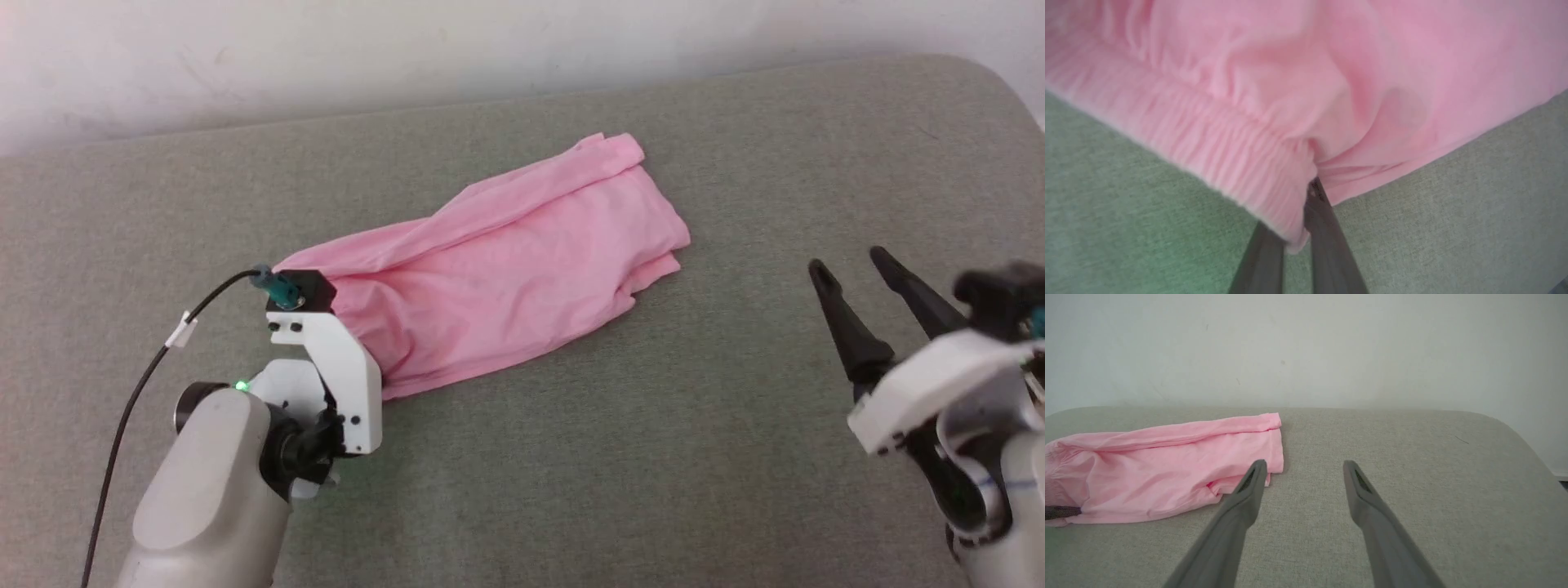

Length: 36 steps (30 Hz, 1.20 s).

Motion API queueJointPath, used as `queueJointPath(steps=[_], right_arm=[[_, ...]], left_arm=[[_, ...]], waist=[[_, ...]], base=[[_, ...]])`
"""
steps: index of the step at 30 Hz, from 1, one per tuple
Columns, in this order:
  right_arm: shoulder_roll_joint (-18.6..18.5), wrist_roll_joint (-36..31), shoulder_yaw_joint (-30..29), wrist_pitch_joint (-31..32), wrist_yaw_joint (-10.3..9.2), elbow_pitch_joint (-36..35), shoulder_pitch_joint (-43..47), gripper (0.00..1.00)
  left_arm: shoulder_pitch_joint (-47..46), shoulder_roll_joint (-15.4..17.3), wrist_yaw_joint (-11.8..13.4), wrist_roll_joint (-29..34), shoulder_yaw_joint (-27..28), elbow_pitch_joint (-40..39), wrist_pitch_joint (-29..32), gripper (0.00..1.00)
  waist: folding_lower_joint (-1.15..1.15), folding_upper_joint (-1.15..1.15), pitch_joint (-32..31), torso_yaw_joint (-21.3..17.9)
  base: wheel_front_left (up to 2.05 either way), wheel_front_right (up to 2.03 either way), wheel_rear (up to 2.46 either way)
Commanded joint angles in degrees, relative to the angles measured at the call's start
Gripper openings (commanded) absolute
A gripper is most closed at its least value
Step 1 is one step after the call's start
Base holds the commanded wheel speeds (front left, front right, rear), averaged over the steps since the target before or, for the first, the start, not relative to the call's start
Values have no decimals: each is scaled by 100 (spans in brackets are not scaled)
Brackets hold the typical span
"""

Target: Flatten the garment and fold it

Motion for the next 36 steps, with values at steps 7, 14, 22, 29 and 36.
queueJointPath(steps=[7, 14, 22, 29, 36], right_arm=[[-305, 732, 623, 914, -5, 1633, -1426, 100], [-335, 1184, 1079, 1318, -5, 2936, -2448, 100], [-132, 1486, 1516, 1552, -5, 4367, -3339, 100], [-28, 1995, 2173, 2772, -5, 5143, -3333, 36], [-332, 2313, 2373, 2382, -5, 4694, -3334, 0]], left_arm=[[135, -190, -62, 79, -165, -295, -401, 0], [-13, -269, -85, 217, -278, -866, -691, 0], [-69, -260, -36, 285, -302, -1489, -840, 0], [27, -224, 46, 303, -330, -1724, -813, 0], [198, -92, 49, 259, -287, -1801, -836, 0]], waist=[[0, 0, 301, 500], [0, 0, 549, 837], [0, 0, 828, 988], [0, 0, 805, 976], [0, 0, 516, 887]], base=[[0, 0, 0], [0, 0, 0], [0, 0, 0], [0, 0, 0], [0, 0, 0]])
